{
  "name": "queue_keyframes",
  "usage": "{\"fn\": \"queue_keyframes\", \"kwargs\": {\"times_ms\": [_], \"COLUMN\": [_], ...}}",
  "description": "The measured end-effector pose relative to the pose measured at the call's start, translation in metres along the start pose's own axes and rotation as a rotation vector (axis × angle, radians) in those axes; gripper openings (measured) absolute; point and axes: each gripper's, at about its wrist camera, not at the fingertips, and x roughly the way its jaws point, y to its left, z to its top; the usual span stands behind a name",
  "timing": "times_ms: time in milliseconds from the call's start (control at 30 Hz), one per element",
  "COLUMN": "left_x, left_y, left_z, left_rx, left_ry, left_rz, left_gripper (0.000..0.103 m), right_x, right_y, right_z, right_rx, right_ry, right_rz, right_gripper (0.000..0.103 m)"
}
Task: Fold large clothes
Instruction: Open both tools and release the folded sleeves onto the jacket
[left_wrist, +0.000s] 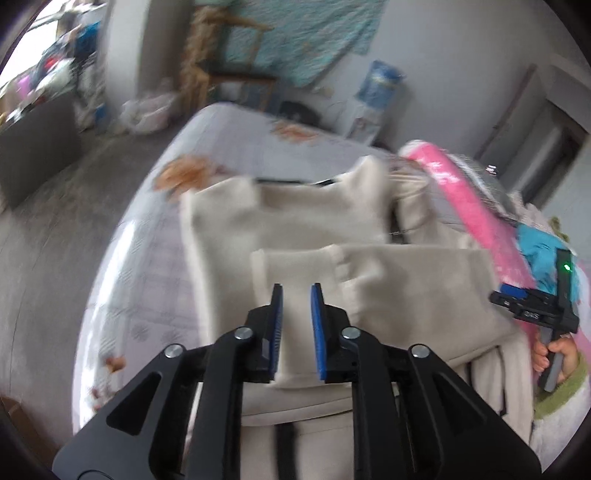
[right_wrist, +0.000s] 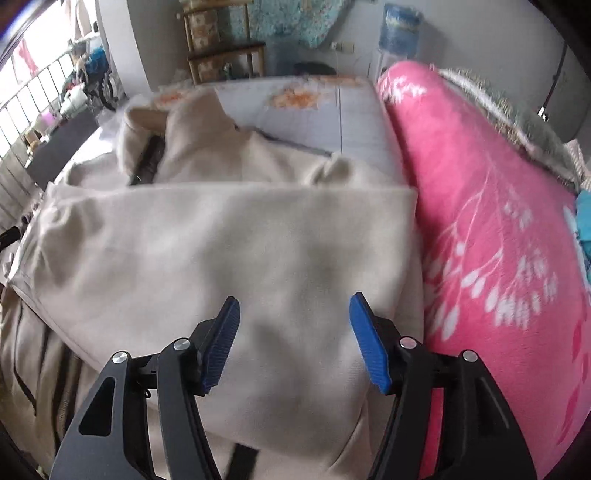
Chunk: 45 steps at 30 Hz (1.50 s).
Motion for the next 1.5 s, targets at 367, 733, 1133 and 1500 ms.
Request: {"fn": "queue_keyframes", "kwargs": {"times_ms": [367,733,1133,1500], "left_x": [0.032,-0.068,-0.116,-0.189], "left_y": [-0.036,-0.038,-0.025,0.002], "left_z": [-0.017,-0.083,-0.198,-0.227], "left_rx": [0.152,0.208,0.251,0.102], "left_ry": [0.153,0.169,0.183,0.049], "left_rz": [0.134,0.158,0.329,0.236], "left_gripper": [0.052,0.078,0.08,0.08], "right_x": [-0.019,-0.098,-0.099,-0.098], "right_y": [0.016,0.117,0.172,0.173], "right_z": [-0.021,-0.151,-0.231,-0.236], "right_rx": [0.068,0.095,0.087,0.053], "right_ry": [0.043,0.047,0.075,0.028], "right_rz": [-0.066,0.114,0.06,0.03], "right_gripper": [0.074,0.088,0.096,0.097]}}
